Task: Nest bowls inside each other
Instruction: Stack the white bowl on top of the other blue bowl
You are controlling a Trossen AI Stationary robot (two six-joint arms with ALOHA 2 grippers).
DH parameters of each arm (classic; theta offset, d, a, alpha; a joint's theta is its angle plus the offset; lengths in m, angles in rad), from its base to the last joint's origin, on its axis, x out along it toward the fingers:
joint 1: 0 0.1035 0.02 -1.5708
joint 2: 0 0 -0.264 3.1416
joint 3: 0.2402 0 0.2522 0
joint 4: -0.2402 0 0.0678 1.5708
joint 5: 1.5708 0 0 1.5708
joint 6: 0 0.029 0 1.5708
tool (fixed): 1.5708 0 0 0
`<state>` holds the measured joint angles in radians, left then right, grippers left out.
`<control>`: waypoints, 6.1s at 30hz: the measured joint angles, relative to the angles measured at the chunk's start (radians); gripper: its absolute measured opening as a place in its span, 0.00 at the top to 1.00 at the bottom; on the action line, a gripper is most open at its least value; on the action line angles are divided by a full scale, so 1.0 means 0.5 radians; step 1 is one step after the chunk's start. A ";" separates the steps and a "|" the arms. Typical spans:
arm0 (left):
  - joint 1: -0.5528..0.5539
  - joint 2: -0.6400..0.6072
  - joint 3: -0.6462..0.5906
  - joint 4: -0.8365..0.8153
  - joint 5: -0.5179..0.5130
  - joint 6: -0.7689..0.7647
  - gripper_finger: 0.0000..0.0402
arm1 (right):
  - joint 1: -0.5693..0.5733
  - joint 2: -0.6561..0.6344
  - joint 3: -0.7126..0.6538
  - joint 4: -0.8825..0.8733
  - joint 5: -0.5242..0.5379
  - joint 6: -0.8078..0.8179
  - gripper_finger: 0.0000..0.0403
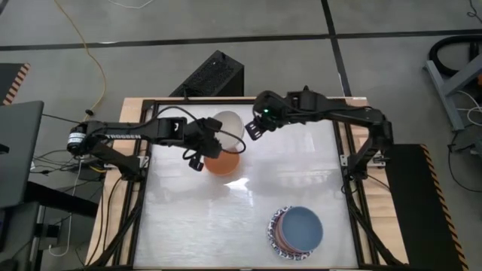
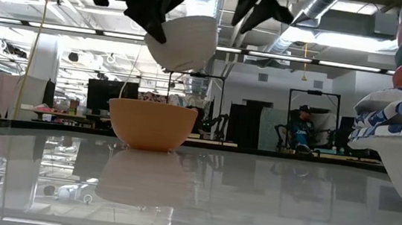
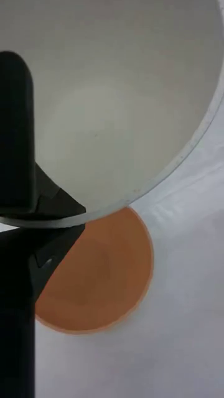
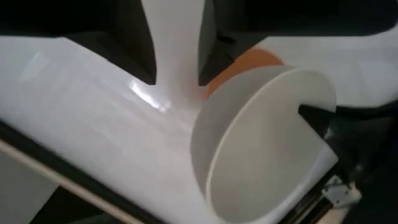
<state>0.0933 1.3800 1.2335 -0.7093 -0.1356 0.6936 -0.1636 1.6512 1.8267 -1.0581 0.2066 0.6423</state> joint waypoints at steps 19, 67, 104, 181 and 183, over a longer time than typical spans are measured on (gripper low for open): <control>-0.127 0.084 -0.002 -0.283 -0.152 0.451 1.00 | -0.061 0.112 0.002 0.278 -0.102 0.023 0.35; -0.321 0.259 0.026 -0.153 -0.461 1.263 1.00 | -0.046 0.275 0.001 0.053 -0.311 -0.705 0.35; -0.324 0.259 0.026 0.084 -0.486 1.381 1.00 | -0.034 0.274 0.002 -0.030 -0.267 -0.699 0.87; -0.414 -0.046 0.029 0.351 -0.615 0.886 0.50 | -0.141 0.277 -0.002 -0.080 -0.420 -0.898 0.96; -0.408 -0.100 0.029 0.372 -0.639 0.849 0.50 | -0.188 0.277 -0.002 -0.083 -0.419 -0.951 0.96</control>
<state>-0.1108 1.3299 1.2480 -0.5234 -0.4549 1.1178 -0.2575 1.7897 1.8259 -1.0998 -0.0027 0.1666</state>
